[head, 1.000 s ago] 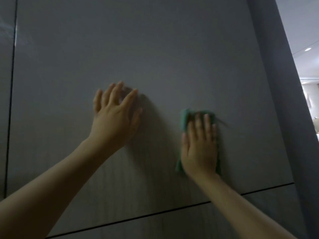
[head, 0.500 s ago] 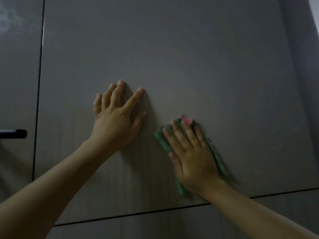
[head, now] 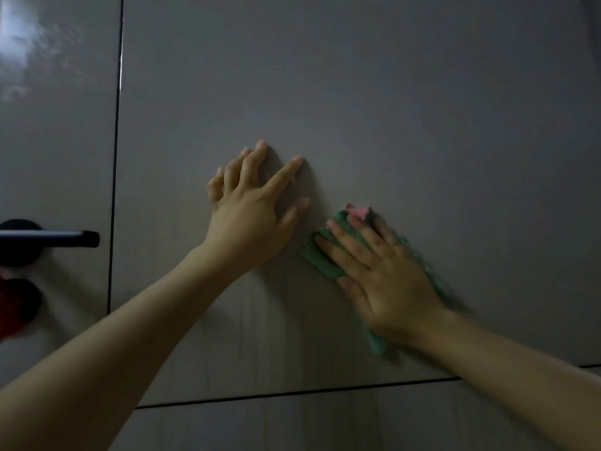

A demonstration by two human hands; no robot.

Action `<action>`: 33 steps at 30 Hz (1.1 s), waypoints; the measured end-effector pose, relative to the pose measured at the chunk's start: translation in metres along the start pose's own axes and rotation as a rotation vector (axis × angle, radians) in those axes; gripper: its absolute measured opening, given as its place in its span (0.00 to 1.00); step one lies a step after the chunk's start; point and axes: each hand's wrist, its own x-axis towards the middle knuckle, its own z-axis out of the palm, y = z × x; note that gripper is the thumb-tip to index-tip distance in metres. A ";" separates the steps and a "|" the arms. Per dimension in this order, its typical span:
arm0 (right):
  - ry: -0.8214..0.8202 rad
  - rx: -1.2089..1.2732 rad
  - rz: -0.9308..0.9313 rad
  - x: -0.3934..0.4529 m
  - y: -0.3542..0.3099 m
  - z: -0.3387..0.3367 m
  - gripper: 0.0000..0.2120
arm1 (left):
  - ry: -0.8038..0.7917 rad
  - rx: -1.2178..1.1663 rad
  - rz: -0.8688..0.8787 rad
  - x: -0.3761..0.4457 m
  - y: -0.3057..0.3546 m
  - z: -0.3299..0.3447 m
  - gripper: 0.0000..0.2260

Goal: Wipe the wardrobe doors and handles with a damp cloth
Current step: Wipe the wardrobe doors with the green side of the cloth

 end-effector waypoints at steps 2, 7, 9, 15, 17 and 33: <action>0.021 -0.030 0.030 0.013 0.019 -0.001 0.24 | -0.008 -0.035 0.016 0.002 -0.006 -0.009 0.28; 0.201 -0.041 0.487 0.063 0.002 0.009 0.25 | 0.031 -0.139 0.079 -0.007 -0.038 -0.019 0.26; 0.168 -0.039 0.340 0.058 -0.014 0.013 0.25 | 0.055 -0.068 0.018 -0.015 -0.044 -0.017 0.26; 0.066 -0.053 0.045 0.059 0.021 0.001 0.24 | 0.091 -0.002 -0.107 -0.023 -0.055 -0.026 0.26; 0.144 -0.063 0.272 0.084 0.018 0.005 0.25 | 0.062 -0.063 -0.138 -0.023 -0.057 -0.028 0.27; 0.152 0.005 0.264 0.100 -0.042 0.017 0.25 | 0.002 -0.007 -0.100 -0.028 -0.057 -0.032 0.23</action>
